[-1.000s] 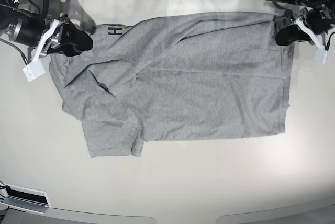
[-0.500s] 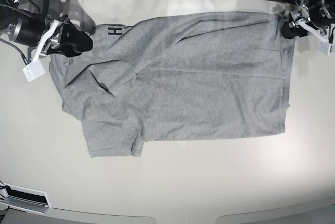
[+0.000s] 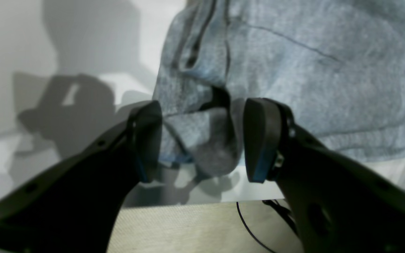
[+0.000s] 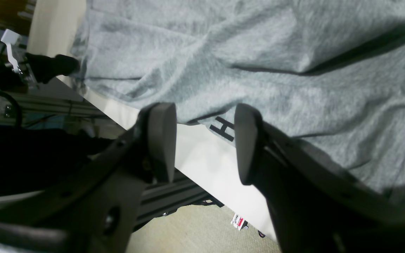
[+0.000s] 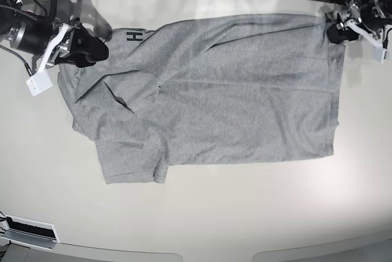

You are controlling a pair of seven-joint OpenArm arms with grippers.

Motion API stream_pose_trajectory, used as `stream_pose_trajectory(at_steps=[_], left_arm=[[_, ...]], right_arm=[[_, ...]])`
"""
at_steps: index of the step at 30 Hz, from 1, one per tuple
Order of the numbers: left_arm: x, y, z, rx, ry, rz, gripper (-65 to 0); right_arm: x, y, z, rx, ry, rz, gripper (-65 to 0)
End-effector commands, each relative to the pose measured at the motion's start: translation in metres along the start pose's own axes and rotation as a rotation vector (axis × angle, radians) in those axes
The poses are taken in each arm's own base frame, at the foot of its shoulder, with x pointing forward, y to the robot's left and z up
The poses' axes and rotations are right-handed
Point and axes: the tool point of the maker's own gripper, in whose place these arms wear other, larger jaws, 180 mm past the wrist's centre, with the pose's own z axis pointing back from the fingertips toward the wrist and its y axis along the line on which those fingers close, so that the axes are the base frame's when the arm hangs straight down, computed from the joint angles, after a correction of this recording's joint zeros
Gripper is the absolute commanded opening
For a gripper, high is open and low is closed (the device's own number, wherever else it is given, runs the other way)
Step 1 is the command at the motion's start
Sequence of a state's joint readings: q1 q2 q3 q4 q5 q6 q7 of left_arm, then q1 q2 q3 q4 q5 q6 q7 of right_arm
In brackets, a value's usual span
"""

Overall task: Layout the t-shirt on the table in an organized manner, then fold the t-shirt properly
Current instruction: 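Hold the shirt corner with the left gripper and shift it slightly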

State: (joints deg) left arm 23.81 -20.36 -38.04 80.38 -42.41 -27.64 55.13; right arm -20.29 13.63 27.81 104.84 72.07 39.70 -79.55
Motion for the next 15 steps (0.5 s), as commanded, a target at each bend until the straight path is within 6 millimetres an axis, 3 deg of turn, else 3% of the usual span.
stream_pose_trajectory(at_steps=[1, 8, 15], left_arm=[[-0.001, 0.000, 0.001, -0.002, 0.025, -0.025, -27.5], [0.002, 0.003, 0.004, 0.003, 0.072, -0.055, -27.5], [0.008, 0.019, 0.017, 0.046, 0.115, -0.099, -27.5]], right_arm=[[0.013, 0.003, 0.005, 0.009, -0.042, 0.029, -36.7], [0.013, 0.003, 0.005, 0.009, -0.044, 0.029, -36.7], [0.014, 0.003, 0.005, 0.009, -0.048, 0.029, -36.7]])
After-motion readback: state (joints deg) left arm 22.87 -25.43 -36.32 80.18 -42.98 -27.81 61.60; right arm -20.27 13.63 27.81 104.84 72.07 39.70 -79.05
